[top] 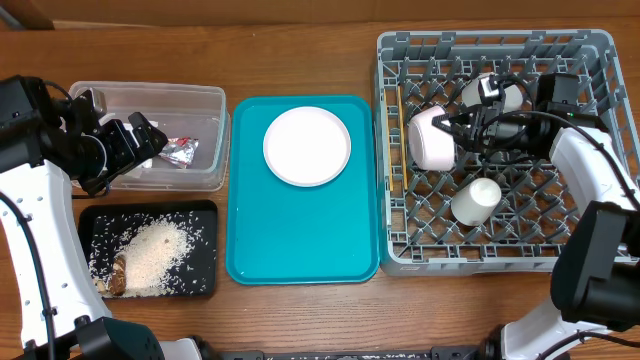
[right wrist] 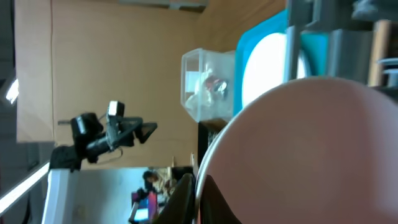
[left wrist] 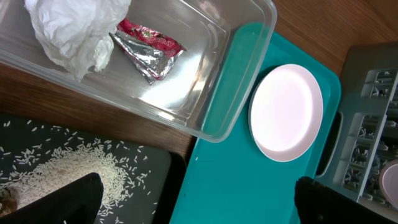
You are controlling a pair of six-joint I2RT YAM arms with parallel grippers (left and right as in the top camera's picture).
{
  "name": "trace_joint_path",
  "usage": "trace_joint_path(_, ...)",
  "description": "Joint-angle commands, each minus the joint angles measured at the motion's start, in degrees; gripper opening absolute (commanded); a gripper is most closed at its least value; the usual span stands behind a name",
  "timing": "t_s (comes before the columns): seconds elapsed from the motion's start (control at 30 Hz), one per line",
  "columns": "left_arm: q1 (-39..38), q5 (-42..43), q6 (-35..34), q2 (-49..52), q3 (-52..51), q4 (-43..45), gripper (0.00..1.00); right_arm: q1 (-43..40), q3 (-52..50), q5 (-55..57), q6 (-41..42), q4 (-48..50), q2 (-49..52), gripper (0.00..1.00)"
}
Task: Sort waste into correct bins and load items into the dishwasher
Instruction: 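Carry the pink bowl right and set it in the grey rack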
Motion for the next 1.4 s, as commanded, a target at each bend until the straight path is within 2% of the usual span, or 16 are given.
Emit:
trace_joint_path(0.0, -0.13, -0.35, -0.79, -0.44, 1.01, 0.07, 1.0, -1.9, -0.09, 10.8, -0.68, -1.05, 0.09, 0.08)
trace_joint_path(0.07, -0.13, -0.35, -0.79, -0.44, 1.01, 0.07, 1.0, -2.89, -0.11, 15.26, -0.7, -2.43, 0.09, 0.17)
trace_joint_path(0.1, -0.13, -0.35, -0.79, -0.44, 1.01, 0.07, 1.0, -3.56, -0.09, 18.47, -0.7, -3.28, 0.09, 0.27)
trace_joint_path(0.13, -0.13, -0.35, -0.79, -0.44, 1.01, 0.07, 1.0, -4.0, -0.09, 19.63, -0.7, -3.52, 0.09, 0.33)
trace_joint_path(0.3, -0.13, -0.35, -0.79, -0.44, 0.98, 0.07, 1.0, -6.58, 0.31, 19.43, -0.68, -3.72, 0.0, 0.54)
trace_joint_path(0.57, -0.13, -0.35, -0.79, -0.44, 0.98, 0.07, 1.0, -11.04, 4.72, 21.81, -0.07, -6.47, -2.12, 0.72)
trace_joint_path(0.77, -0.13, -0.35, -0.76, -0.39, 0.98, 0.07, 1.0, -11.63, 12.7, 37.0, 0.28, -13.77, -6.93, 0.8)
trace_joint_path(0.9, -0.13, -0.35, -0.79, -0.39, 1.01, 0.07, 1.0, -10.47, 17.81, 45.48, 0.9, -18.25, -11.13, 0.82)
trace_joint_path(1.1, -0.13, -0.35, -0.79, -0.39, 1.01, 0.07, 1.0, -7.21, 19.1, 47.19, 0.83, -20.85, -17.46, 0.8)
trace_joint_path(1.13, -0.13, -0.35, -0.76, -0.39, 1.01, 0.07, 1.0, -6.58, 19.1, 47.19, 0.83, -21.51, -17.64, 0.77)
trace_joint_path(1.27, -0.13, -0.35, -0.79, -0.39, 0.98, 0.09, 1.0, -0.94, 18.53, 47.47, -0.92, -24.11, -17.59, 0.57)
trace_joint_path(1.37, -0.13, -0.35, -0.76, -0.39, 0.98, 0.07, 1.0, 4.04, 18.25, 47.8, -1.7, -24.02, -17.46, 0.54)
